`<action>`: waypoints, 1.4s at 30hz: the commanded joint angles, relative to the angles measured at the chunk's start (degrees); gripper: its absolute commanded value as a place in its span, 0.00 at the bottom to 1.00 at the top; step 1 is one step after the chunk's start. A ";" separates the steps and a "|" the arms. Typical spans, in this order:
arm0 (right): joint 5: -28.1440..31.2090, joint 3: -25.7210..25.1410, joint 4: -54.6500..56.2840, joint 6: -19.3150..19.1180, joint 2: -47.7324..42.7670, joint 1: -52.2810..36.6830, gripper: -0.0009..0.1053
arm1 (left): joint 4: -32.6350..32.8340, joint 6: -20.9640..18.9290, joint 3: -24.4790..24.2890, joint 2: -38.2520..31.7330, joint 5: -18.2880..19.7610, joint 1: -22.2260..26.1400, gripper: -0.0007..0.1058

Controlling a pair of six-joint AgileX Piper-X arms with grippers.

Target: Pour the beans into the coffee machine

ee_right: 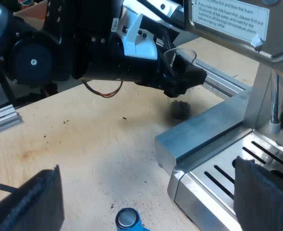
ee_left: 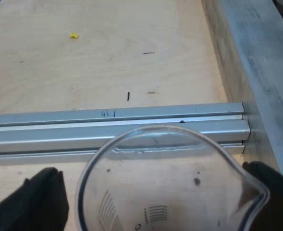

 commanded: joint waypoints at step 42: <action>0.00 -0.25 -0.67 -0.27 -0.29 -0.01 0.71 | 38.61 -0.30 -2.35 -29.39 5.92 -0.05 0.01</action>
